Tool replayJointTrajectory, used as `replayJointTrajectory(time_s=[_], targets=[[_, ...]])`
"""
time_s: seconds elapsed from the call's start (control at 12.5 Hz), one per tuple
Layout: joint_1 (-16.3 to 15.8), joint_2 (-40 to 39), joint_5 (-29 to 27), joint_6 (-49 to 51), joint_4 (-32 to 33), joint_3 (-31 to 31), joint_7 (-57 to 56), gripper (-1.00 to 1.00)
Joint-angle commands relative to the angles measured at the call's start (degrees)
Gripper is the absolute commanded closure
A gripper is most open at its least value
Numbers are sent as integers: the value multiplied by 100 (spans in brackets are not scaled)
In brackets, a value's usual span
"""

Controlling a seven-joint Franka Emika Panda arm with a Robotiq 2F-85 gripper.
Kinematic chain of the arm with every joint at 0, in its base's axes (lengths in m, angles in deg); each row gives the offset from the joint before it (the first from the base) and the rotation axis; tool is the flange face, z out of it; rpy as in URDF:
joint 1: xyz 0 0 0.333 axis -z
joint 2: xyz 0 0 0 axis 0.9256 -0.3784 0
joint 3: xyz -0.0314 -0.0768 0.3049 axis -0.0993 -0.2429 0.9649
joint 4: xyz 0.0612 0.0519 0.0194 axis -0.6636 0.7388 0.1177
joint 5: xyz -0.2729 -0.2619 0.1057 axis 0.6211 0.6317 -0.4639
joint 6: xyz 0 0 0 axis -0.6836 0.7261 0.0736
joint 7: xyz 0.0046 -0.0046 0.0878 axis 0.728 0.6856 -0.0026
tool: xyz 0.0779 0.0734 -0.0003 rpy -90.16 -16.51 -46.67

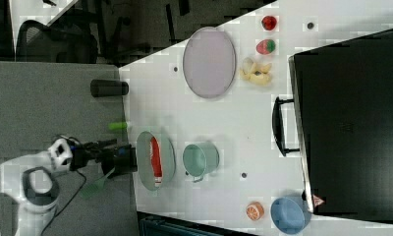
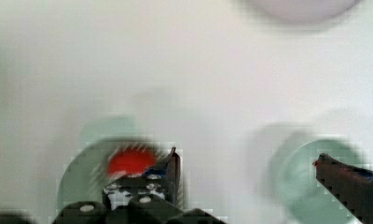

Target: Pick Ketchup from the table and place it in strainer.

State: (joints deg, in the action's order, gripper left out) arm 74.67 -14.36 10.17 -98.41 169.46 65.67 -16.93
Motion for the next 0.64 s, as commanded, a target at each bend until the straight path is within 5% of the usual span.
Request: replayJointTrajectory(time_s=[0.08,0.4,0.64], targets=[[633,539,-46,738,-190,-792,291,-100],[666,1029,-968,1470,-352,-1904,179,-100],[667,1073,-1082,1929,-737,-2459,-782,-100]])
